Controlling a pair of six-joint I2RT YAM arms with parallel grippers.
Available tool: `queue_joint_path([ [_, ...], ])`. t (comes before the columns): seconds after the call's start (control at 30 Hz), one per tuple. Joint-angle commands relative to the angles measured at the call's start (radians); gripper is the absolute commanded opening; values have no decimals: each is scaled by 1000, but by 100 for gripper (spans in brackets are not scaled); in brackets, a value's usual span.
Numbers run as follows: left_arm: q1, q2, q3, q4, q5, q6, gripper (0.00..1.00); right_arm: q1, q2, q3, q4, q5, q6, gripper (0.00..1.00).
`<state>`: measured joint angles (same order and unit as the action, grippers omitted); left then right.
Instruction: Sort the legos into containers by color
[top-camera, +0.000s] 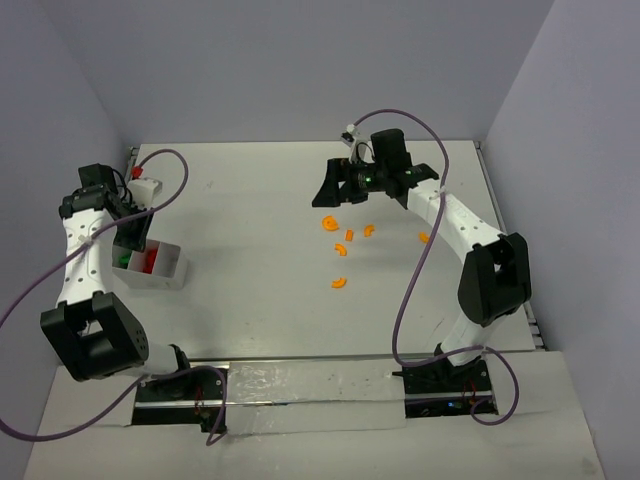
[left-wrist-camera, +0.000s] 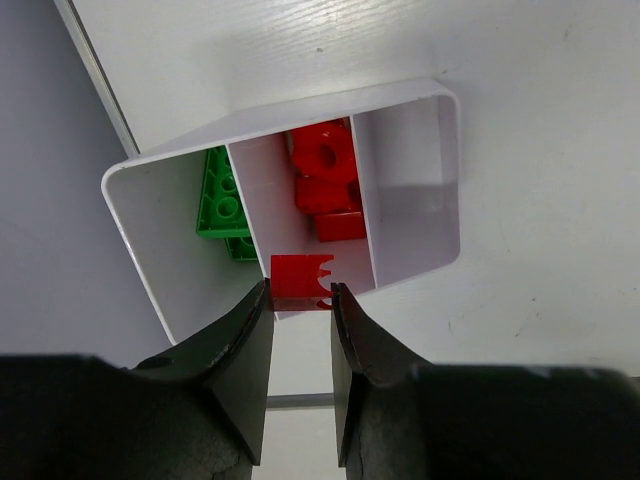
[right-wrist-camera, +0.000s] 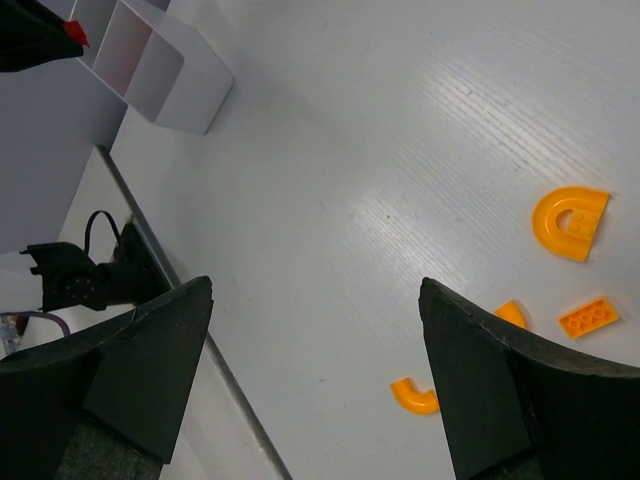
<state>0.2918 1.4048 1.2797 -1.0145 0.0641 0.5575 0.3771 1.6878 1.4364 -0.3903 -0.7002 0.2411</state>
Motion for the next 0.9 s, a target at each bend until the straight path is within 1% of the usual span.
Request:
queue_joint_path([
  [0.0, 7, 19, 13, -12, -20, 18, 8, -1, 6, 52, -7, -13, -14, 91],
  [0.07, 7, 28, 13, -10, -23, 19, 10, -5, 9, 53, -10, -16, -13, 91],
  [0.13, 9, 36, 11, -9, -24, 19, 14, -7, 13, 55, -13, -19, -14, 91],
  [0.2, 8, 42, 11, -5, -26, 21, 20, -9, 17, 61, -17, -21, -13, 91],
  [0.27, 8, 49, 8, 2, -29, 21, 29, -9, 22, 64, -21, -25, -10, 91],
  [0.33, 8, 53, 1, 9, -34, 22, 33, -11, 25, 67, -22, -27, -8, 91],
  [0.53, 7, 61, -11, 30, -39, 24, 38, -15, 34, 75, -32, -27, -8, 91],
  [0.63, 8, 74, -9, 34, -34, 21, 45, -15, 43, 83, -40, -32, -8, 91],
  [0.7, 7, 78, -6, 34, -34, 20, 47, -16, 44, 84, -41, -32, -8, 91],
  [0.77, 8, 82, 0, 38, -35, 18, 51, -17, 44, 86, -44, -32, -9, 91],
  [0.87, 9, 92, 6, 39, -36, 16, 53, -17, 46, 85, -47, -33, -9, 91],
])
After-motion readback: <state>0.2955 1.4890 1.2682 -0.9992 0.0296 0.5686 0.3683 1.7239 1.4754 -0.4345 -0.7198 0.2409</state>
